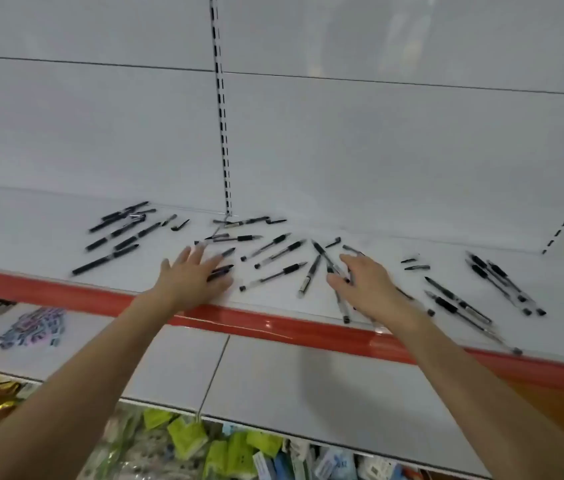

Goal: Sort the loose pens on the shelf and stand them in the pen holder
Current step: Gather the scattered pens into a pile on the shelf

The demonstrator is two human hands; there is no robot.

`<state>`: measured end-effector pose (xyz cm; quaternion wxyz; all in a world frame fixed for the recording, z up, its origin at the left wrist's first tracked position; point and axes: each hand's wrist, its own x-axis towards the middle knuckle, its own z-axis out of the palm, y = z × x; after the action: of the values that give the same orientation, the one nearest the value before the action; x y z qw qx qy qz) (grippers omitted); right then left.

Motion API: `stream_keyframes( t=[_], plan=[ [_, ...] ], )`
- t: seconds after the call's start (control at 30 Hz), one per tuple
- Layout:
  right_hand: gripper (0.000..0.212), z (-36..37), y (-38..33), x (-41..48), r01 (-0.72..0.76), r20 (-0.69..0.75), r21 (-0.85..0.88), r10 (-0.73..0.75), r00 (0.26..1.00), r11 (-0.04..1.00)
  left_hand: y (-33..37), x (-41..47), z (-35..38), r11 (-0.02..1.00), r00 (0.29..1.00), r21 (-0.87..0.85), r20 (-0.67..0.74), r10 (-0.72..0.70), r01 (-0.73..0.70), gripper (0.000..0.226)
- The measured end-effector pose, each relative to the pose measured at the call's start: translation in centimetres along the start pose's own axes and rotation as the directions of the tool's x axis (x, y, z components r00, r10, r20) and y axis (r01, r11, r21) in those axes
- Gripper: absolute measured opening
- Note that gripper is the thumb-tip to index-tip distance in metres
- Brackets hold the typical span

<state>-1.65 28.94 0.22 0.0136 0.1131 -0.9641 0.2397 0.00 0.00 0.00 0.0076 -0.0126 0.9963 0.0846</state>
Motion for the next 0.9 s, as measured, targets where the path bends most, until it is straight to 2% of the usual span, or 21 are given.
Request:
stream_keyframes(
  t=[0.03,0.1,0.23,0.3,0.37,0.4,0.47,0.57,0.63,0.77,0.83,0.9],
  plan=[
    [0.064,0.5,-0.3,0.9,-0.052,0.034,-0.05,0.054,0.998,0.997,-0.5,0.5,0.1,0.999,0.995,0.045,0.094,-0.019,0.015,0.065],
    [0.071,1.6,-1.5,1.9,-0.12,0.098,-0.143,0.135,0.986,0.982,-0.4,1.7,0.4,0.998,0.982,0.05,0.187,0.016,-0.026,0.067],
    [0.068,4.4,-5.2,3.5,-0.073,0.133,-0.249,0.109,0.985,0.966,2.6,3.6,1.3,0.979,0.961,0.014,0.196,0.196,-0.202,0.064],
    [0.067,5.1,-6.7,4.5,-0.081,0.121,-0.277,0.118,0.986,0.958,3.3,4.4,1.1,0.967,0.949,-0.084,0.184,0.254,-0.242,0.061],
    [0.065,5.5,-7.5,4.8,-0.1,0.105,-0.261,0.131,0.986,0.96,2.0,4.8,0.4,0.935,0.943,-0.221,0.124,0.309,-0.277,0.058],
    [0.066,5.7,-7.8,4.7,-0.11,0.085,-0.246,0.135,0.987,0.963,0.6,5.0,-0.1,0.927,0.943,-0.219,0.068,0.326,-0.305,0.058],
    [0.068,5.9,-8.3,4.7,-0.124,0.063,-0.237,0.143,0.988,0.963,-3.4,6.0,-1.0,0.951,0.954,-0.072,-0.019,0.299,-0.299,0.06],
    [0.071,7.1,-9.9,5.1,-0.122,0.09,-0.304,0.155,0.984,0.945,-8.8,7.1,-1.4,0.982,0.995,0.159,0.032,0.095,-0.099,0.071],
    [0.071,7.8,-11.1,5.8,-0.117,0.103,-0.316,0.157,0.982,0.941,-10.1,7.3,-1.0,0.983,0.995,0.178,0.093,0.031,-0.047,0.077],
    [0.069,8.8,-12.7,6.8,-0.096,0.11,-0.312,0.136,0.985,0.945,-9.6,6.9,-0.6,0.986,0.982,0.069,0.119,0.146,-0.155,0.073],
    [0.069,9.2,-13.1,7.1,-0.088,0.111,-0.31,0.128,0.986,0.946,-10.4,6.8,-1.1,0.982,0.982,0.055,0.077,0.175,-0.179,0.068],
    [0.069,9.4,-13.2,7.2,-0.081,0.109,-0.317,0.121,0.987,0.945,-12.3,6.8,-1.5,0.986,0.992,0.111,-0.017,0.127,-0.124,0.066]
  ],
)
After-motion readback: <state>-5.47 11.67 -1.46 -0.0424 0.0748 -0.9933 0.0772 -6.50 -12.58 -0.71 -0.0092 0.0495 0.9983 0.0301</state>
